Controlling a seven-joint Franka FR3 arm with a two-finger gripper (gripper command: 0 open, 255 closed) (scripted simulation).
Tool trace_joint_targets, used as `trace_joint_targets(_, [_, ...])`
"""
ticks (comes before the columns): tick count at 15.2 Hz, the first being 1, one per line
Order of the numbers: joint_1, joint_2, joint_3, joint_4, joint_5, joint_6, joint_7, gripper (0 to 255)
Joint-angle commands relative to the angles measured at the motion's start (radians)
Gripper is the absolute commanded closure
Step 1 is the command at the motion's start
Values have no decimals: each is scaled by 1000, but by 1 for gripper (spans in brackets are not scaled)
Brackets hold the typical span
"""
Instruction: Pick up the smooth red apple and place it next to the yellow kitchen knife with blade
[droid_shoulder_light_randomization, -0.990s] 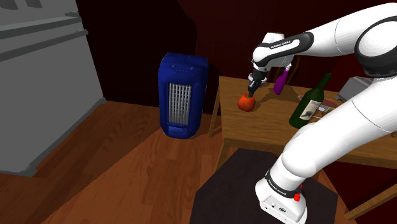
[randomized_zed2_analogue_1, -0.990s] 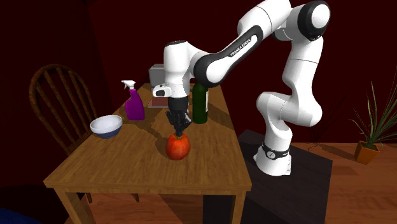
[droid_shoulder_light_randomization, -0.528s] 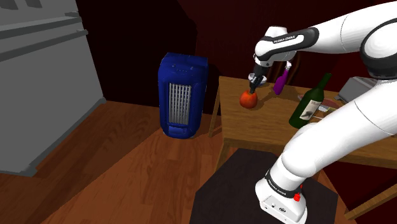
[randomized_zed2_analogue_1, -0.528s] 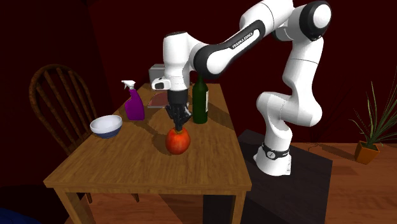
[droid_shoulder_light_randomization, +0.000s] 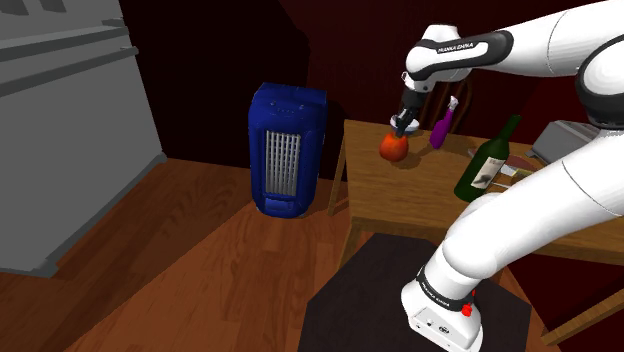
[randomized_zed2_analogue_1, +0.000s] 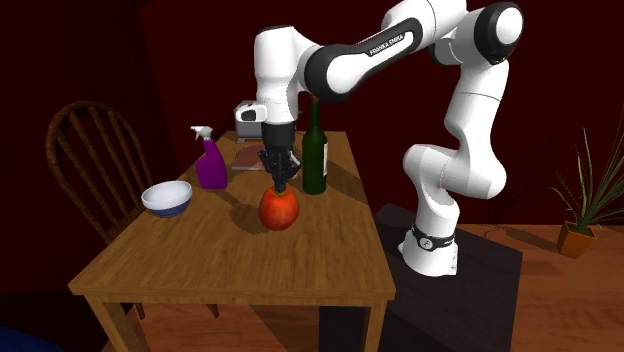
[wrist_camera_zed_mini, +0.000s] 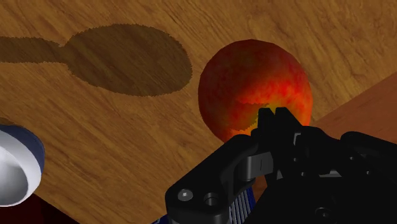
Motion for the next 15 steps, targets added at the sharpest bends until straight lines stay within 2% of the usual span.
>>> trace_joint_targets(1, [0, -5, 4, 24, 1, -29, -1, 255])
trace_joint_targets(15, [9, -16, 32, 201, 14, -217, -2, 255])
